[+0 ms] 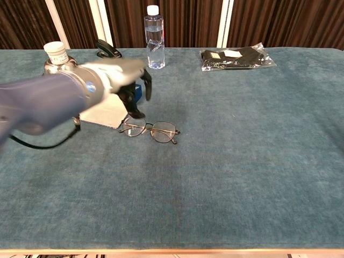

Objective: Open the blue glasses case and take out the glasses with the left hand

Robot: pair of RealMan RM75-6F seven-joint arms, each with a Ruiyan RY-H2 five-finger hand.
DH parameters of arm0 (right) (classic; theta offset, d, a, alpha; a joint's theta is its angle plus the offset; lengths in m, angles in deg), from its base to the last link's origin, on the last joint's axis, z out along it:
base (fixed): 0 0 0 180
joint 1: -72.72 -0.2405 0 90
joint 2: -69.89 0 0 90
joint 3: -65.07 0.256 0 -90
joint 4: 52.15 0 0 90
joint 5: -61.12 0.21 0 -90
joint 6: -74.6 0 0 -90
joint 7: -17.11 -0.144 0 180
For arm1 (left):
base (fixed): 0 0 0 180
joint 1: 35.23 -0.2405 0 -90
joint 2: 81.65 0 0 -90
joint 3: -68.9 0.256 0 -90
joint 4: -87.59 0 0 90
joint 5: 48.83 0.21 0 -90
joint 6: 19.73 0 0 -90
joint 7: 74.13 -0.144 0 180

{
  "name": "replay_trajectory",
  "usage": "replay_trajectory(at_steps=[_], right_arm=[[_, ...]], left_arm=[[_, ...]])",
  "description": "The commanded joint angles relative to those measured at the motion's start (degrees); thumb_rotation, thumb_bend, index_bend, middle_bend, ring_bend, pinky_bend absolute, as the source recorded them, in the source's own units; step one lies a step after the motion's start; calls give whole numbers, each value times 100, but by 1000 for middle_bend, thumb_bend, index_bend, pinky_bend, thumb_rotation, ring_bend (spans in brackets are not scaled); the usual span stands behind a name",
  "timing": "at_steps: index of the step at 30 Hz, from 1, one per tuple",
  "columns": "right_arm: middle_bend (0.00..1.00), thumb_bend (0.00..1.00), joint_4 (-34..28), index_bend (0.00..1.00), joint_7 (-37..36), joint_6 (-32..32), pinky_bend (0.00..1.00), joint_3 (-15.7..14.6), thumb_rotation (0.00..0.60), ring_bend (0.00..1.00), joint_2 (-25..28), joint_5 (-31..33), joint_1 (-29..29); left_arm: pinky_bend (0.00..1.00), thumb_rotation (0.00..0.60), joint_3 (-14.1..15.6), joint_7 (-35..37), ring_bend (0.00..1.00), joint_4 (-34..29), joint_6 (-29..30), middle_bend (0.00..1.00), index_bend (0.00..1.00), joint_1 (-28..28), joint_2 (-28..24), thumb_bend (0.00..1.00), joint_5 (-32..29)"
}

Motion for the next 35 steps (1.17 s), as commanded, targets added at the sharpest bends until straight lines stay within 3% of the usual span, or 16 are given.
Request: replay_trajectory(at_steps=[1, 3, 6, 9, 11, 15, 20, 26, 35], right_arm=[[0, 53, 1, 0, 16, 3, 225, -1, 600, 0, -3, -5, -1], [0, 54, -4, 0, 45, 6, 225, 0, 600, 0, -8, -4, -1], [0, 53, -14, 0, 89, 15, 225, 0, 600, 0, -15, -8, 0], [0, 54, -10, 0, 135, 42, 225, 0, 600, 0, -25, -29, 3], [0, 52, 8, 0, 182, 73, 225, 1, 600, 0, -39, -53, 7], [0, 50, 32, 0, 243, 106, 225, -4, 600, 0, -71, -75, 15], [0, 50, 64, 0, 338, 145, 225, -7, 600, 0, -103, -114, 17], [0, 49, 137, 0, 442, 274, 225, -3, 600, 0, -174, -170, 55], [0, 50, 281, 0, 508, 390, 225, -3, 600, 0, -292, -204, 102]], left_arm=[[981, 600, 473, 492, 934, -624, 367, 962, 382, -510, -718, 210, 1033], [926, 600, 786, 810, 886, -950, 679, 908, 345, -846, -1156, 209, 1727], [787, 600, 1211, 1255, 740, -1253, 1068, 744, 242, -1308, -1685, 198, 2517], [590, 600, 1589, 1684, 465, -1434, 1399, 424, 125, -1755, -2100, 182, 3064], [483, 600, 1863, 1929, 328, -1466, 1678, 273, 80, -2091, -2357, 174, 3404], [261, 600, 2325, 2416, 148, -1266, 2271, 88, 19, -2733, -2702, 157, 4094], [174, 600, 2634, 2887, 74, -981, 2725, 4, 0, -3343, -2985, 120, 4525], [106, 600, 2764, 3301, 0, -565, 2922, 0, 0, -3907, -3048, 66, 4618], [102, 600, 2555, 3766, 0, -42, 3034, 0, 0, -4369, -3071, 65, 4674]])
